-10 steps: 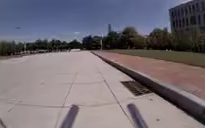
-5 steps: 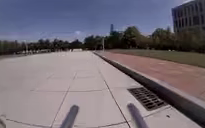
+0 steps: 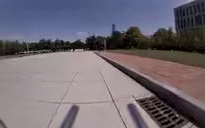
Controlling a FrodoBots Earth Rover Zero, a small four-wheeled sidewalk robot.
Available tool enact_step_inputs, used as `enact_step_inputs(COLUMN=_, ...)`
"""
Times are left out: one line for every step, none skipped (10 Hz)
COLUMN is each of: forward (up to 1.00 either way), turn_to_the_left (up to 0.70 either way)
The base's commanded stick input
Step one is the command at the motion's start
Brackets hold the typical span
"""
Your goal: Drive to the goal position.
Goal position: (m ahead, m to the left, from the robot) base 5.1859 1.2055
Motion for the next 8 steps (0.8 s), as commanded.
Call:
enact_step_inputs(forward=0.70, turn_to_the_left=0.00)
enact_step_inputs(forward=0.70, turn_to_the_left=0.00)
enact_step_inputs(forward=0.70, turn_to_the_left=0.00)
enact_step_inputs(forward=0.70, turn_to_the_left=0.00)
enact_step_inputs(forward=0.70, turn_to_the_left=0.00)
enact_step_inputs(forward=0.70, turn_to_the_left=0.00)
enact_step_inputs(forward=0.70, turn_to_the_left=0.00)
enact_step_inputs(forward=0.70, turn_to_the_left=0.00)
